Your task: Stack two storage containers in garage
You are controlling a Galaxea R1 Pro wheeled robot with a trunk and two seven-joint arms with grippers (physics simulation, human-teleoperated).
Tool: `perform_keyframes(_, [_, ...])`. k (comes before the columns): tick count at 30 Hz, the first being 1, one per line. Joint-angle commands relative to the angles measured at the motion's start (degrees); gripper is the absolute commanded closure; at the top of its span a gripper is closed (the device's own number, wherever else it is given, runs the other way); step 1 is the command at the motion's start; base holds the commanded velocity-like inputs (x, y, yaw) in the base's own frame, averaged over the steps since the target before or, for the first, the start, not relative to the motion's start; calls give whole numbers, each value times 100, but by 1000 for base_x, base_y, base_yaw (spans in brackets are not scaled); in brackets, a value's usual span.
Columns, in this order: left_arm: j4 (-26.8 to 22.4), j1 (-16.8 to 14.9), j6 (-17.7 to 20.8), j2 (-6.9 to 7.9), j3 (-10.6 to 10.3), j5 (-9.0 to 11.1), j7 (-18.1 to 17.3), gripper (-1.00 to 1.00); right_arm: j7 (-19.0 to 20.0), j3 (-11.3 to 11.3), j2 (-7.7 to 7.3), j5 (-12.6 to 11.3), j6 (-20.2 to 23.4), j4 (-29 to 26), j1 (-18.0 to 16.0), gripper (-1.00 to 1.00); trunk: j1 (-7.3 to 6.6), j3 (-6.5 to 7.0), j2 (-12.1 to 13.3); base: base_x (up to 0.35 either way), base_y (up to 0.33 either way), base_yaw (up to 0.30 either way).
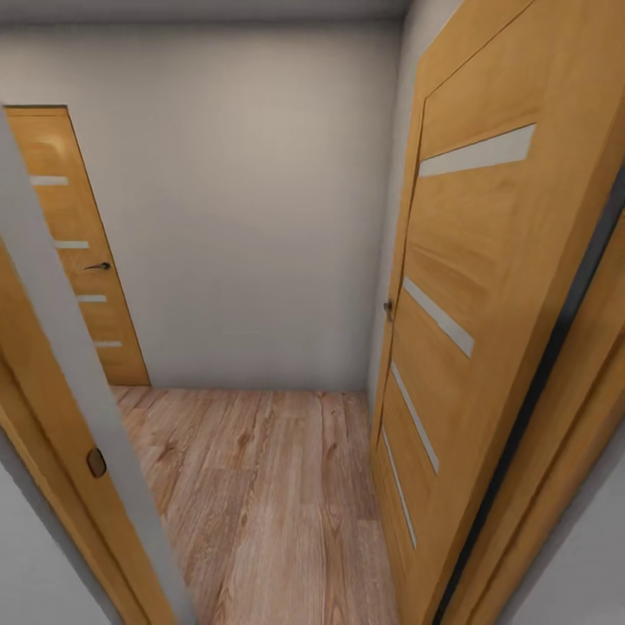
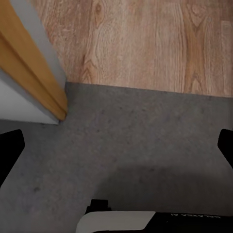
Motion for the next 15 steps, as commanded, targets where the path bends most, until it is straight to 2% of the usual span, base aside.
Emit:
perform_keyframes(1, [26, -9, -33, 3, 6, 46, -30, -100, 8, -50, -3, 56, -37, 22, -9, -100, 5, -9, -9, 182, 0, -7])
perform_keyframes(4, [28, -10, -33, 15, 7, 46, -26, -100, 8, -50, -3, 56, -37, 22, -9, -100, 5, -9, -9, 283, 0, -2])
perform_keyframes(7, [29, -8, -33, 2, 7, 46, -22, -100, 8, -50, -3, 56, -37, 22, -10, -100, 5, -9, -9, 43, 0, 72])
perform_keyframes(12, [27, -10, -33, 0, 7, 46, -21, -100, 8, -50, -3, 56, -37, 22, -9, -100, 5, -9, -9, 8, 0, 206])
perform_keyframes(15, [27, -11, -33, 0, 7, 46, -21, -100, 8, -50, -3, 56, -37, 22, -12, -100, 5, -9, -9, 1, 0, 100])
